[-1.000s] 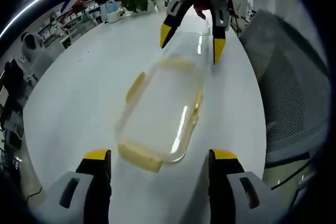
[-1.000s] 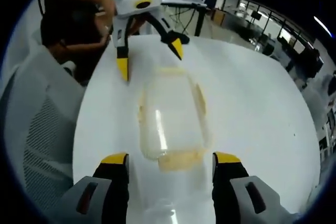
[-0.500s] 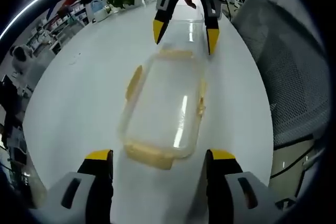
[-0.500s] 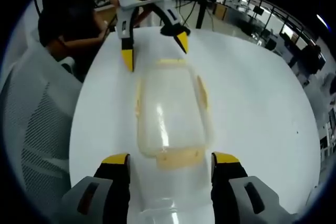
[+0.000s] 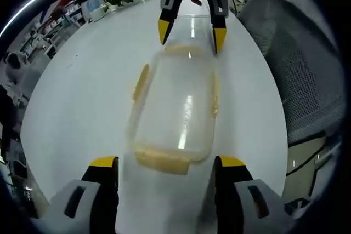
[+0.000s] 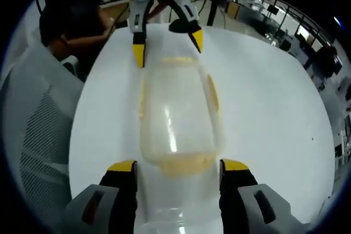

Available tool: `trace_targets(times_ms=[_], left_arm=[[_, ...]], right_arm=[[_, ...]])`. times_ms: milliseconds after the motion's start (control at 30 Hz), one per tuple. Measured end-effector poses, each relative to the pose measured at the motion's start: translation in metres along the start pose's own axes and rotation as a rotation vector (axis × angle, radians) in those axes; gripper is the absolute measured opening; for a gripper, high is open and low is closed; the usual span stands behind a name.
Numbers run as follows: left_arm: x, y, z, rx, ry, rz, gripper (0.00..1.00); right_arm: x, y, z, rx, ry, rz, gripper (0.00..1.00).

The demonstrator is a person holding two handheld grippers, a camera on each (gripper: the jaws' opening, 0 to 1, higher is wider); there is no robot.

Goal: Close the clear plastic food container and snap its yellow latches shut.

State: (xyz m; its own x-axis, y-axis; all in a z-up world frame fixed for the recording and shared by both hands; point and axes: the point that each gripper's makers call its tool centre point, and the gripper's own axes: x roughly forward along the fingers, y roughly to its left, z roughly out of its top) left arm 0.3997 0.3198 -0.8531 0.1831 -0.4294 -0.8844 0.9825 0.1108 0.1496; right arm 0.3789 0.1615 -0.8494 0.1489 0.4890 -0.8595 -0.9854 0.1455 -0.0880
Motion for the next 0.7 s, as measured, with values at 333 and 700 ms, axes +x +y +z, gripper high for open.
trace_targets(times_ms=[333,700], left_arm=[[0.0032,-0.0027,-0.0016,0.016,0.024,-0.082,0.63],[0.0051,-0.0016,-0.0022,0.032,0.032,-0.125,0.59]], right_arm=[[0.0024,-0.0028,-0.0013,-0.008,0.008,0.006,0.58],[0.0055,-0.005,-0.0039,-0.019,0.03,0.013,0.56]])
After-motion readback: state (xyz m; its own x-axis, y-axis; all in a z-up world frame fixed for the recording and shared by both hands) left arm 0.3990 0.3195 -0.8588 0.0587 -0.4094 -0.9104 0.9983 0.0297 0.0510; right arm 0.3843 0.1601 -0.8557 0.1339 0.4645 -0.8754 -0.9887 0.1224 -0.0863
